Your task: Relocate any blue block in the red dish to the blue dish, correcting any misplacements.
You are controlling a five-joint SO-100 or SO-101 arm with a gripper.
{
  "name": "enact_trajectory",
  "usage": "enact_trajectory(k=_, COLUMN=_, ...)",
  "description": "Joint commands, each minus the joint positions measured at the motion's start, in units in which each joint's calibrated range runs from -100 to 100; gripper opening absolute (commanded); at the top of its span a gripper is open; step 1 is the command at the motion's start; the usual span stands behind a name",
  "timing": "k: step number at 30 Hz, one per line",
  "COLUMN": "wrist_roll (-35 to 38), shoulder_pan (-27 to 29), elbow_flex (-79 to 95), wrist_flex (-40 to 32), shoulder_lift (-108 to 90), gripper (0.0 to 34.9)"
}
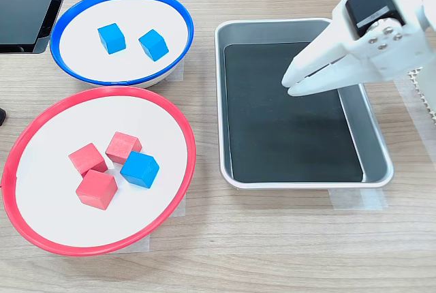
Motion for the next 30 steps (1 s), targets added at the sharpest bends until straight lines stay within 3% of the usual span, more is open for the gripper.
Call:
enact_trajectory(k=1, wrist_roll=4.25, shoulder_pan=1.57, elbow_flex=-0.09, wrist_flex=-5.7, shoulder_lift=0.6, gripper=0.0)
enact_trajectory(k=8, wrist_roll=11.04, shoulder_pan=0.16, elbow_flex=-17.48, wrist_flex=-13.29, shoulder_lift=17.66, gripper=0.0)
enact_trajectory(k=14, wrist_roll=15.43, shoulder_pan=-3.41, elbow_flex=-46.52, wrist_flex=-7.27, shoulder_lift=47.25, gripper=0.0)
enact_trajectory(k=18, wrist_roll=17.63, shoulder_pan=-4.64, elbow_flex=-55.17, wrist_flex=-6.36, shoulder_lift=56.29, gripper=0.1)
enact_trajectory(k=25, wrist_roll=21.29, shoulder_pan=-4.73, elbow_flex=-64.18, wrist_flex=-5.7, shoulder_lift=67.04, gripper=7.1)
enact_trajectory(k=30, wrist_roll=22.42, shoulder_pan=-4.17, elbow_flex=-70.19, wrist_flex=-6.52, shoulder_lift=74.8, gripper=14.7)
